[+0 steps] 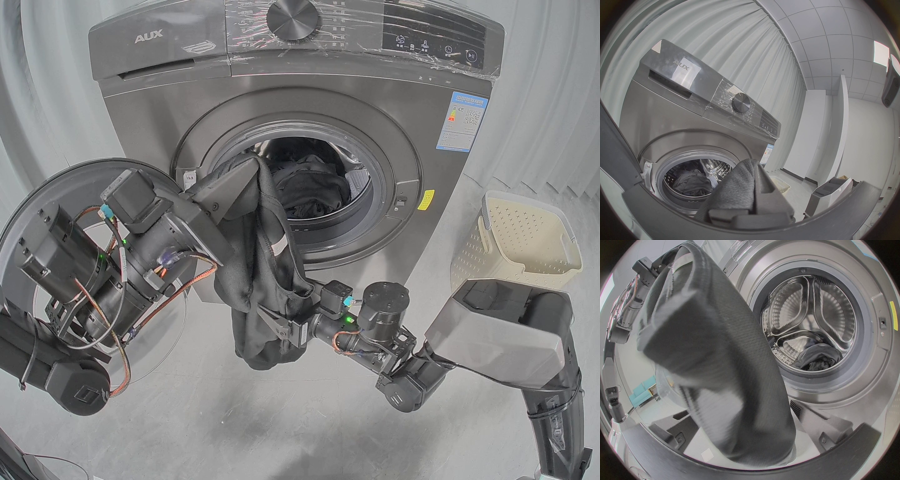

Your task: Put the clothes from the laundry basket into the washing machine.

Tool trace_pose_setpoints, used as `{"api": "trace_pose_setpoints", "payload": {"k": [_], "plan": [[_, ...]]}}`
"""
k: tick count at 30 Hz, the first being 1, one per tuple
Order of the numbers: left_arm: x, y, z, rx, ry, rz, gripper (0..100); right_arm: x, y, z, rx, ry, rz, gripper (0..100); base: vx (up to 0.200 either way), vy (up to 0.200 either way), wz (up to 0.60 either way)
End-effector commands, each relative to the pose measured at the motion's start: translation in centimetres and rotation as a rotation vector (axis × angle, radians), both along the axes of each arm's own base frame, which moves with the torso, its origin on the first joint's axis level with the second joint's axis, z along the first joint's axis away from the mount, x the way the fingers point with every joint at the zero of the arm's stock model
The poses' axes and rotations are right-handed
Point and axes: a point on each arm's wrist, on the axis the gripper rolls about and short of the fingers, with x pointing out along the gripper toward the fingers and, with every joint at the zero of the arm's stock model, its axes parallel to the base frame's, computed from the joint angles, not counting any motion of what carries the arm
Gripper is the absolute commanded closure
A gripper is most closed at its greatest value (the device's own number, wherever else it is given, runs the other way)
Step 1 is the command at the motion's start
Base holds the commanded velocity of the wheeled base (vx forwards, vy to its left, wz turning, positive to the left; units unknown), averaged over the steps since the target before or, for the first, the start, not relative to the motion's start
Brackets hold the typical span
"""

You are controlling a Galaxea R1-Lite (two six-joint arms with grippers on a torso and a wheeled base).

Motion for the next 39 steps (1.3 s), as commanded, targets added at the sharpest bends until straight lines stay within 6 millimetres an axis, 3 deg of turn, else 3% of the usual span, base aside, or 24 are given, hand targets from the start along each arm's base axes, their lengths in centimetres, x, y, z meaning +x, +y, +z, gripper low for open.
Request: {"api": "trace_pose_setpoints", "payload": {"k": [1, 9, 19, 20, 23, 24, 33, 36, 39], "plan": [[-0.1, -0.2, 0.0, 0.000, 0.001, -0.007, 100, 1.5, 1.9, -1.3, 0.029, -0.026, 0.005, 0, 0.000, 0.000, 0.00], [-0.1, -0.2, 0.1, -0.003, -0.002, -0.007, 100, 1.3, 2.5, -1.0, 0.044, -0.037, 0.013, 0, 0.000, 0.000, 0.00], [-0.5, 0.1, 0.9, -0.018, -0.023, -0.008, 100, 2.5, 3.3, -1.3, 0.083, -0.044, -0.037, 0, 0.000, 0.000, 0.00], [-0.4, 0.3, 0.9, -0.018, -0.023, -0.002, 100, 2.7, 3.1, -1.3, 0.084, -0.045, -0.047, 100, 0.000, 0.000, 0.00], [-0.1, 0.4, 0.8, -0.016, -0.017, 0.010, 100, 3.1, 2.6, -0.9, 0.089, -0.047, -0.073, 100, 0.000, 0.000, 0.00], [0.5, 1.0, 0.5, -0.009, -0.005, 0.039, 100, 3.8, 1.5, -0.5, 0.098, -0.048, -0.110, 100, 0.000, 0.000, 0.00], [3.8, 3.8, -1.9, 0.046, 0.075, 0.187, 100, 5.2, -5.3, 5.9, 0.152, -0.111, -0.249, 100, 0.000, 0.000, 0.00], [4.3, 3.9, -2.8, 0.067, 0.102, 0.199, 100, 5.0, -5.8, 6.9, 0.164, -0.127, -0.255, 100, 0.000, 0.000, 0.00], [4.8, 3.8, -5.4, 0.118, 0.173, 0.192, 100, 4.3, -5.8, 9.0, 0.192, -0.161, -0.246, 100, 0.000, 0.000, 0.00]]}}
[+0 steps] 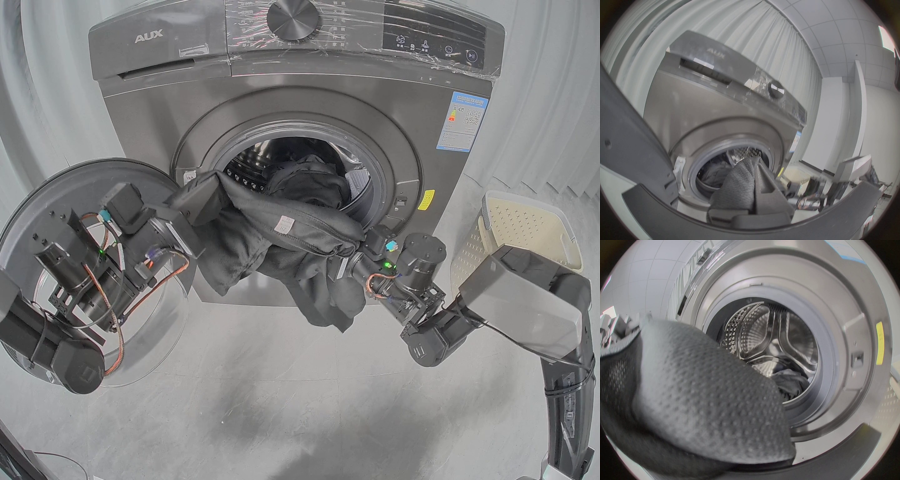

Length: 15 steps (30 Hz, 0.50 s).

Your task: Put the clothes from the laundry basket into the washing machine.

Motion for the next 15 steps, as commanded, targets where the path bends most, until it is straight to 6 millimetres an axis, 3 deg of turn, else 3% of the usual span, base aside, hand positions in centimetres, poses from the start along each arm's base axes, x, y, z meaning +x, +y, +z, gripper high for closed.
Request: {"api": "trace_pose_setpoints", "payload": {"k": [1, 8, 15], "plan": [[1.3, 0.0, -4.0, 0.066, 0.120, 0.010, 100, -1.0, -0.8, 4.5, 0.050, -0.082, -0.004, 100, 0.000, 0.000, 0.00], [1.8, -0.8, -8.6, 0.180, 0.222, -0.034, 100, -2.9, 0.8, 6.6, 0.084, -0.117, 0.047, 100, 0.000, 0.000, 0.00], [2.0, -1.1, -9.9, 0.209, 0.251, -0.041, 100, -3.4, 1.2, 6.9, 0.088, -0.119, 0.061, 100, 0.000, 0.000, 0.00]]}}
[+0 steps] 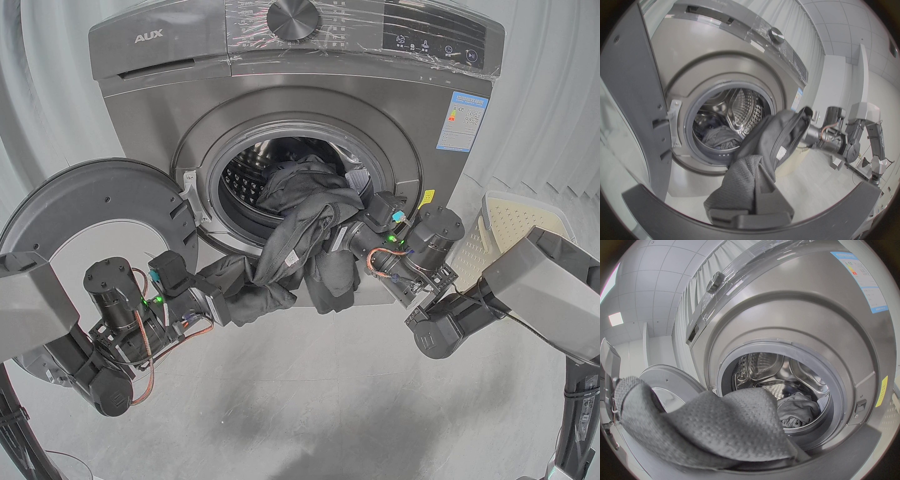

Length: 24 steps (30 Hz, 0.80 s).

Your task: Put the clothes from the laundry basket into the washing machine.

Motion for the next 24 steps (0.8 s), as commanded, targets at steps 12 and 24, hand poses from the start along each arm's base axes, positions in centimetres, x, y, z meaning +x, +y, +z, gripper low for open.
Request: {"api": "trace_pose_setpoints", "payload": {"k": [12, 24], "plan": [[-3.3, -1.6, -5.7, 0.150, 0.202, -0.147, 0, 0.0, -0.3, 1.5, 0.024, -0.036, -0.006, 100, 0.000, 0.000, 0.00], [-2.9, -3.0, -5.6, 0.183, 0.135, -0.183, 0, -0.2, 0.1, 1.7, 0.029, -0.042, 0.004, 100, 0.000, 0.000, 0.00]]}}
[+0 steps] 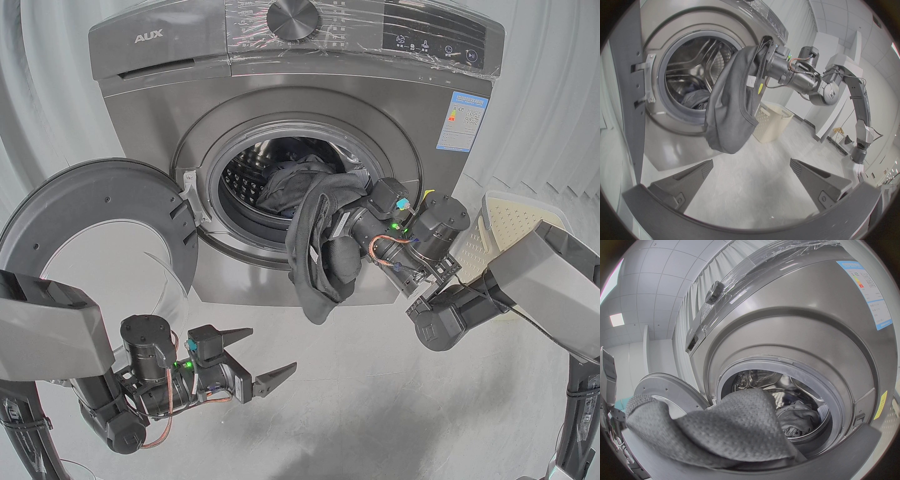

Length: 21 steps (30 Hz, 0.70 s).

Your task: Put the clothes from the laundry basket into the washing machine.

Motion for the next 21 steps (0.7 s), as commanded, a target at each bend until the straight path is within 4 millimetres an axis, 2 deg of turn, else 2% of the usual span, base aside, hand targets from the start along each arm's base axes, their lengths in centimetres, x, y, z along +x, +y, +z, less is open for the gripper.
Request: {"api": "trace_pose_setpoints", "payload": {"k": [1, 5, 10, 14, 21], "plan": [[2.0, -1.6, 2.6, -0.084, -0.126, 0.001, 0, -0.3, 0.3, -0.1, -0.001, 0.006, 0.003, 100, 0.000, 0.000, 0.00], [3.6, -2.5, 3.7, -0.124, -0.187, 0.023, 0, -0.5, 0.8, -0.2, -0.001, 0.008, 0.009, 100, 0.000, 0.000, 0.00], [4.9, -4.4, 3.1, -0.151, -0.192, 0.002, 0, -1.0, 1.6, -0.3, -0.004, 0.015, 0.030, 100, 0.000, 0.000, 0.00], [7.4, -5.7, 2.2, -0.167, -0.226, 0.050, 0, -1.4, 2.1, -0.2, 0.000, 0.019, 0.034, 100, 0.000, 0.000, 0.00], [10.8, -6.4, 1.4, -0.197, -0.276, 0.133, 0, -2.2, 2.4, 0.4, 0.011, 0.015, 0.047, 100, 0.000, 0.000, 0.00]]}}
